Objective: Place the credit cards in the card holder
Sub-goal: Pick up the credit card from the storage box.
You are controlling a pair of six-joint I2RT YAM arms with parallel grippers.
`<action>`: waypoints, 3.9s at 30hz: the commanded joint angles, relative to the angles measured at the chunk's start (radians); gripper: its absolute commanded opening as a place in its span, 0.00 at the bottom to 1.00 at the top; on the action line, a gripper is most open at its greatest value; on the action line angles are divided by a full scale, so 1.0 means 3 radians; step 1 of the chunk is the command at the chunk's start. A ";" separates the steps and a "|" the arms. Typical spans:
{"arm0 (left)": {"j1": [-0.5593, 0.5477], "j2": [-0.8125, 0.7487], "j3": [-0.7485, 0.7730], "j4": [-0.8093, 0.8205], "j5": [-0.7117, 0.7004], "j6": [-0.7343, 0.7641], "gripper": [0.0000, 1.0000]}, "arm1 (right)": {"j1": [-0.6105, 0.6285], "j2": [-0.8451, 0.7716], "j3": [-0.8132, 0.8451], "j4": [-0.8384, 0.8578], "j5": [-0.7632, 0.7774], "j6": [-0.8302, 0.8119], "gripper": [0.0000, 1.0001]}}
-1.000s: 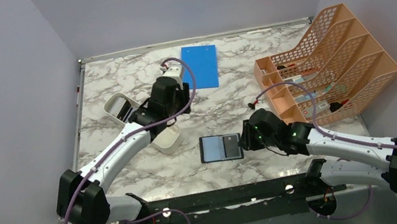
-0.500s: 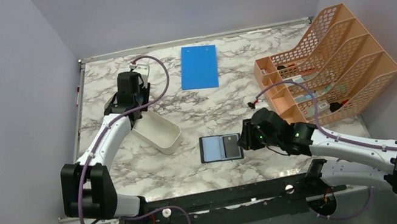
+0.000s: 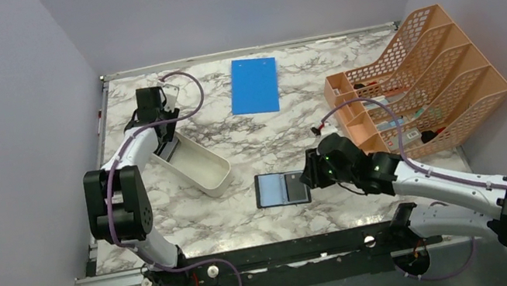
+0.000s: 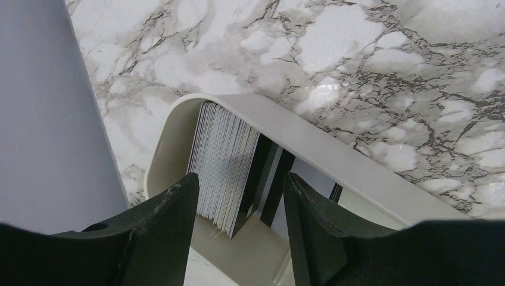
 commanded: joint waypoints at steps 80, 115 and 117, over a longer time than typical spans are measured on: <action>-0.0402 -0.0907 0.0092 -0.0357 -0.0030 -0.1033 0.00 | -0.0003 -0.0034 -0.0008 0.0283 -0.0565 0.0068 0.38; -0.0976 -0.2502 -0.1907 0.2403 0.3694 -0.4876 0.00 | -0.0003 0.0055 -0.0263 0.2957 -0.1376 0.1430 0.33; -0.1018 -0.2506 -0.1953 0.2449 0.3681 -0.4921 0.00 | -0.0003 0.0085 -0.0246 0.3016 -0.1423 0.1421 0.29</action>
